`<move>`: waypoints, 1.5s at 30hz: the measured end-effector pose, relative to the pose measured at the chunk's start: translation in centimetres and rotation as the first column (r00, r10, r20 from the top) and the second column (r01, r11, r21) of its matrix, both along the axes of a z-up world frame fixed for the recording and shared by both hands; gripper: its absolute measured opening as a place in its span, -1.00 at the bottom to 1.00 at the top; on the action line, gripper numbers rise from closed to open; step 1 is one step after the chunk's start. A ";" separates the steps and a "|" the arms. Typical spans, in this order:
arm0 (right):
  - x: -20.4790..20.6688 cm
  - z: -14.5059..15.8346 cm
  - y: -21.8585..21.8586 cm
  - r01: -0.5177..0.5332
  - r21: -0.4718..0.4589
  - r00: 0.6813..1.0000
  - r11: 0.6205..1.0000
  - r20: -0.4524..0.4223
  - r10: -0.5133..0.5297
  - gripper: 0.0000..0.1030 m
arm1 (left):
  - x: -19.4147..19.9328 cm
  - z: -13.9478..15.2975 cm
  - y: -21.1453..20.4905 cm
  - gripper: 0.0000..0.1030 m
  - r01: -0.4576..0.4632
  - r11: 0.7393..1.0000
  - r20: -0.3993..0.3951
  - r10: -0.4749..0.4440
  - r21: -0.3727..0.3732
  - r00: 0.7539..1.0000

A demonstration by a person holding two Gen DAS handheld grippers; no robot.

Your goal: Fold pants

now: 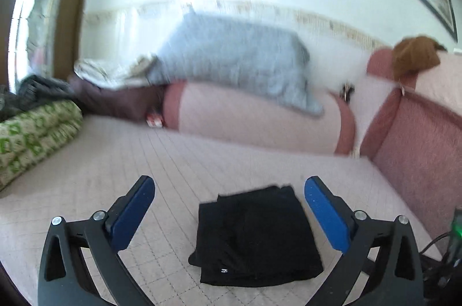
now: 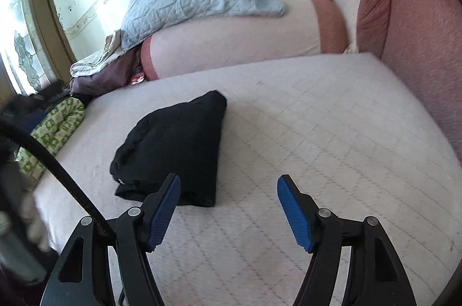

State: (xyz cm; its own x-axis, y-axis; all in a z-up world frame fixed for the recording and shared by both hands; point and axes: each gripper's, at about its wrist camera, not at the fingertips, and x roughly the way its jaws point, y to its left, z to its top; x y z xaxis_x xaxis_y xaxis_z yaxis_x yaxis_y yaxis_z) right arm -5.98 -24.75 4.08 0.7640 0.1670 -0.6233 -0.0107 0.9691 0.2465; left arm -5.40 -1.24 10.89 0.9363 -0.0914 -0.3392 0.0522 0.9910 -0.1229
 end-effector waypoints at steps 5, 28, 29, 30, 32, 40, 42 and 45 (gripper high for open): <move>-0.3 0.0 1.7 -0.019 -0.040 0.999 0.999 0.030 0.020 0.57 | -1.0 -1.4 -0.7 1.00 -0.029 0.996 -0.049 0.034 0.089 0.998; 2.0 -4.7 2.7 -0.044 -0.037 0.995 0.998 -0.095 0.040 0.65 | 4.2 -8.8 -1.6 1.00 0.060 0.991 -0.427 -0.004 0.118 0.904; 2.0 -4.7 2.7 -0.043 -0.036 0.995 0.998 -0.095 0.040 0.65 | 4.2 -9.0 -1.8 1.00 0.065 0.991 -0.432 -0.007 0.120 0.902; 2.0 -4.7 2.7 -0.043 -0.035 0.995 0.998 -0.096 0.040 0.66 | 4.2 -9.1 -1.9 1.00 0.069 0.990 -0.435 -0.009 0.122 0.900; 2.0 -4.7 2.6 -0.044 -0.030 0.994 0.999 -0.100 0.041 0.66 | 4.3 -9.2 -2.0 1.00 0.072 0.990 -0.440 -0.010 0.123 0.898; 2.2 -5.0 2.5 -0.035 -0.026 0.992 0.999 -0.118 0.032 0.67 | 4.3 -9.4 -2.0 1.00 0.082 0.990 -0.455 -0.022 0.113 0.890; 2.2 -5.2 2.5 -0.031 -0.025 0.992 0.999 -0.126 0.028 0.67 | 4.3 -9.4 -2.0 1.00 0.084 0.990 -0.456 -0.024 0.110 0.889; 2.3 -5.3 2.4 -0.028 -0.024 0.991 0.999 -0.131 0.025 0.67 | 4.3 -9.4 -2.0 1.00 0.084 0.991 -0.459 -0.025 0.109 0.888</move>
